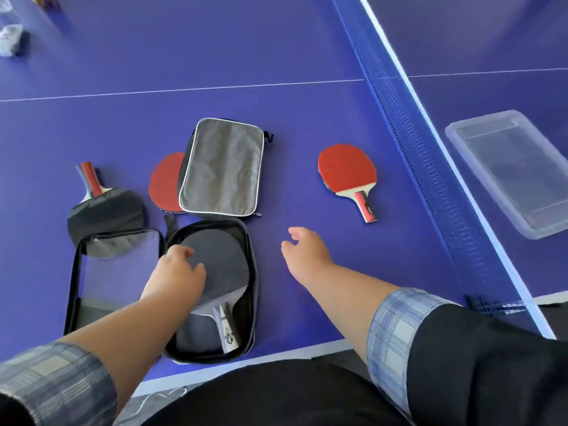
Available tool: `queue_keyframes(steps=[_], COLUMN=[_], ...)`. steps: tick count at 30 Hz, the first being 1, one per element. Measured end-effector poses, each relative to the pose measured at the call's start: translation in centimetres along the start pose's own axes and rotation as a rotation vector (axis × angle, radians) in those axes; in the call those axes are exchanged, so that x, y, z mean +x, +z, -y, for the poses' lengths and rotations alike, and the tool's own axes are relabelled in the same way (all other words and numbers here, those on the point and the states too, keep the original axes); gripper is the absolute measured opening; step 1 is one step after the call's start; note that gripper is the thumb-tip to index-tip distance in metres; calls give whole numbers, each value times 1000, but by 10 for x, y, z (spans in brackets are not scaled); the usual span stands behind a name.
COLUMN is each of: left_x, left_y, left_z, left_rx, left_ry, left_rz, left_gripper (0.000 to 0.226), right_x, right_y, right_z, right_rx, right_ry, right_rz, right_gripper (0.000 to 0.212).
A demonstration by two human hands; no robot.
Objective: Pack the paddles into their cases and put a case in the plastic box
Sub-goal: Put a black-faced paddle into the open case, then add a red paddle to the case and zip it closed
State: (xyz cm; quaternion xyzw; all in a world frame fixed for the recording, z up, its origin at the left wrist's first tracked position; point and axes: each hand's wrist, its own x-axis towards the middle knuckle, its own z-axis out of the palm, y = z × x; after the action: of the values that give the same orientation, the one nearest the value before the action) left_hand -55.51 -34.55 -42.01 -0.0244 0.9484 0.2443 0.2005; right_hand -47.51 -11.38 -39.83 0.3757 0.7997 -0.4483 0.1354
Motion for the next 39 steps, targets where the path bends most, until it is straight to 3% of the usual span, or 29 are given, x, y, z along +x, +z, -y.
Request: queue_keyframes(steps=[4,7,9,12,16,23,29,34,37,39], left_x=[7,6,6,9,25,55,71,69,66,62], left_y=[33,67,89,113,132,148,156,160,151,140], left_z=[-76,-128,-158,-196,-237,-279,-291,-294,-284,-273], left_rx=[-89,-131,-156,-197,-258,-296,-381,-573,-589,-611], left_ry=[151,267,270,187,110,15,-82,-260,-232,-252], left_rz=[62,162,236,308,345,419,492,451,343,239], left_gripper=[32,37,43,49,54,62,36,21,24,29], right_x=[44,71,90,103,125,168,189,189,180,171], right_y=[-72,-114,-131,-150,-172,-197,-188,-180,-172,-162], right_z=[-29,-49,-59,-62,-69,-58,-52,-44,-41,-35], right_rx=[-10,6,62,184,338,407,332,327,331,389], right_ry=[58,59,75,115,114,149,184,267,215,178], right_rz=[-245,-385,-431,-381,-334,-199,-106,-118,-174,-191], right_gripper=[46,15,31,19,48,55,59,48,13,17])
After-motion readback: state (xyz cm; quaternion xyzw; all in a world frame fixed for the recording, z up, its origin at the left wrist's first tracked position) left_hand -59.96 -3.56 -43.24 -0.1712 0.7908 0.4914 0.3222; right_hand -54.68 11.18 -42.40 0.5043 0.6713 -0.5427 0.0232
